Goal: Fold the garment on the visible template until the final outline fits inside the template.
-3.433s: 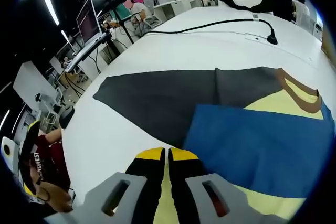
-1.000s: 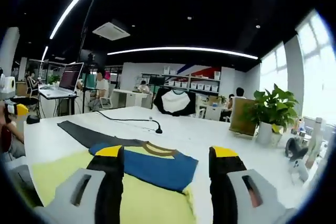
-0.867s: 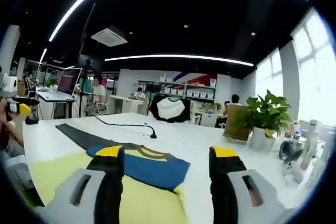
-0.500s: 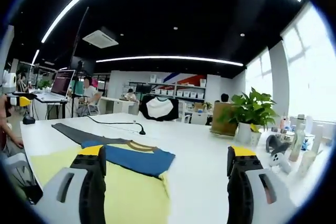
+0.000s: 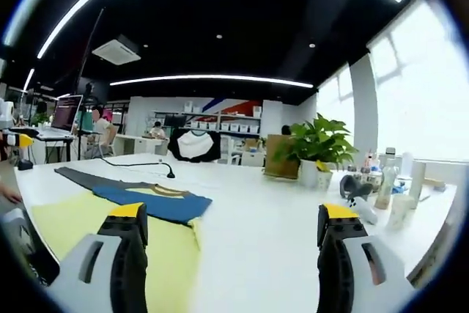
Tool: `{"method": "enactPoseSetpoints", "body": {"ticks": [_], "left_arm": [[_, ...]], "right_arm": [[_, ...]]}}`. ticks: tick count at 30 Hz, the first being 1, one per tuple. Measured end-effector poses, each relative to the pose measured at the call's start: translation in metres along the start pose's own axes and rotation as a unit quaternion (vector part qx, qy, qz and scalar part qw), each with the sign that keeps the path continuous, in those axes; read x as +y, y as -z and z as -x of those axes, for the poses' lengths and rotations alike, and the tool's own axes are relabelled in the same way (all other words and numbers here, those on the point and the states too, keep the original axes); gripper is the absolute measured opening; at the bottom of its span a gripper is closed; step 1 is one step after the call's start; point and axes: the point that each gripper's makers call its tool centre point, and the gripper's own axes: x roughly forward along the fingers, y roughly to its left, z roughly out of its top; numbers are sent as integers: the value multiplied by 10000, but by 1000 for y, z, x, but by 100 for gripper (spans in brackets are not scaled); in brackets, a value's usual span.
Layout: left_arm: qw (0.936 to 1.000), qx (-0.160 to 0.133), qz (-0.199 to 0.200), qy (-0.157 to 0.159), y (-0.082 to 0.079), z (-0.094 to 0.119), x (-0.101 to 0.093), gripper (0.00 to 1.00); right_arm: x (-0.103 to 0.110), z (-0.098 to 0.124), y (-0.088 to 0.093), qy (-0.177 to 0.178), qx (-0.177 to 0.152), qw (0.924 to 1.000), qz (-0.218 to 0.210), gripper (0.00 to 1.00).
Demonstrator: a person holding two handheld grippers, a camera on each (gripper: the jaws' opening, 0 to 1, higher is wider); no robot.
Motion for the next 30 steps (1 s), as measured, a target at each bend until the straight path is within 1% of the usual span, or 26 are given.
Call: {"method": "enactPoseSetpoints", "body": {"ticks": [2,4,7,11,15,17,18,19,20,21,23,25,27,29,30], "left_arm": [[10000,20,41,-4,1,0,1,100],[10000,-21,31,-61,-1,0,3,100],[9998,-87,25,-168,-3,0,8,100],[9996,-66,37,-267,1,0,14,100],[9991,98,-33,-413,11,-1,23,100],[9993,122,-58,-348,12,-2,21,100],[9996,87,-96,-269,11,-3,18,100],[9996,98,-70,-266,12,-4,18,100],[9996,116,-50,-239,12,-5,16,100],[9997,92,-44,-208,11,-5,15,100],[9997,38,16,-228,8,-5,15,100],[9996,39,64,-259,8,-5,18,99],[9994,41,87,-329,8,-5,25,98],[9990,109,82,-416,12,-7,35,98],[9983,178,121,-537,15,-9,44,97]], "right_arm": [[-2,5,1,50,-41,10000,59,99],[-6,10,5,92,24,9999,70,99],[-9,11,6,119,15,9999,71,99],[-9,16,7,119,119,9998,146,99],[-11,19,1,124,9,9999,84,99],[-11,20,0,128,-8,9999,59,99],[-13,20,-3,159,-82,9998,-6,99],[-17,21,-8,254,-283,9989,-291,99],[-18,22,-10,243,-356,9983,-387,99],[-19,23,-8,192,-281,9988,-343,99],[-20,23,-6,230,-218,9990,-313,99],[-23,25,-4,316,-159,9993,-158,99],[-24,25,-3,311,-142,9993,-157,99],[-23,27,-3,267,-172,9992,-234,99],[-23,26,-3,256,-170,9992,-254,99]]}}
